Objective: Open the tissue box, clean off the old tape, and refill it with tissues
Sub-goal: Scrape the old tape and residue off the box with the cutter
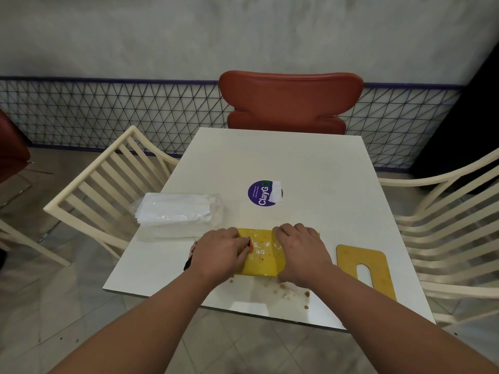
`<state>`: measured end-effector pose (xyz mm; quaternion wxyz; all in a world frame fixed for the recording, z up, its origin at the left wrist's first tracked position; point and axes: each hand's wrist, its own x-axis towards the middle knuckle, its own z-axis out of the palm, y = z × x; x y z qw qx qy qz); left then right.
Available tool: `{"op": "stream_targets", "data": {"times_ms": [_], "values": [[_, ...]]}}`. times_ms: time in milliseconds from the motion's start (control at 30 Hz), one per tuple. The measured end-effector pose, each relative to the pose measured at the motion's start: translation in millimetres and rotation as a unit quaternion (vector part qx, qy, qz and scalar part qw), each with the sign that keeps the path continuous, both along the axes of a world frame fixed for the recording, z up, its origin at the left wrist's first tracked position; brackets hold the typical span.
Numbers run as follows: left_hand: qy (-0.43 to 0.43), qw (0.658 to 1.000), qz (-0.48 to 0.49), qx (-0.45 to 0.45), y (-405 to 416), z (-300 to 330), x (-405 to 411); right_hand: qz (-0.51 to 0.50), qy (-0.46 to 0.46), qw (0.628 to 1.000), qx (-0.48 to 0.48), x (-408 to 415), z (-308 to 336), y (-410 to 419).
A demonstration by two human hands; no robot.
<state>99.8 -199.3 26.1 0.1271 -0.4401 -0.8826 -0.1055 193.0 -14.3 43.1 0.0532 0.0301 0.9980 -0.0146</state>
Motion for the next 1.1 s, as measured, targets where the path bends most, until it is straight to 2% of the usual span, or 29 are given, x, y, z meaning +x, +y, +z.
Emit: {"op": "stream_targets", "data": {"times_ms": [100,267,400,600,700,900,1100], "values": [[-0.008,0.998,-0.057,-0.020,-1.6,-3.5,9.7,0.000,0.000,1.000,0.000,0.6,0.8,-0.4],[-0.010,1.000,0.000,0.005,-2.7,-0.4,-0.4,-0.002,-0.001,1.000,-0.002,0.6,1.3,-0.1],[-0.027,0.997,-0.069,-0.024,-10.1,-2.3,2.0,0.001,0.003,1.000,0.000,1.0,1.0,-0.4],[-0.065,0.997,0.044,0.018,-15.7,16.7,-28.0,0.002,0.004,1.000,-0.001,2.0,-0.8,-0.7],[-0.084,0.996,0.029,-0.012,-9.3,17.7,-32.0,0.001,0.005,1.000,-0.002,2.1,-0.5,-0.7],[-0.060,0.996,-0.024,-0.056,30.5,21.0,-19.1,0.001,0.011,1.000,-0.003,3.2,-0.4,-0.9],[-0.074,0.996,-0.009,-0.039,0.2,21.8,-36.4,-0.003,0.009,1.000,-0.010,3.1,-1.0,0.3]]}}
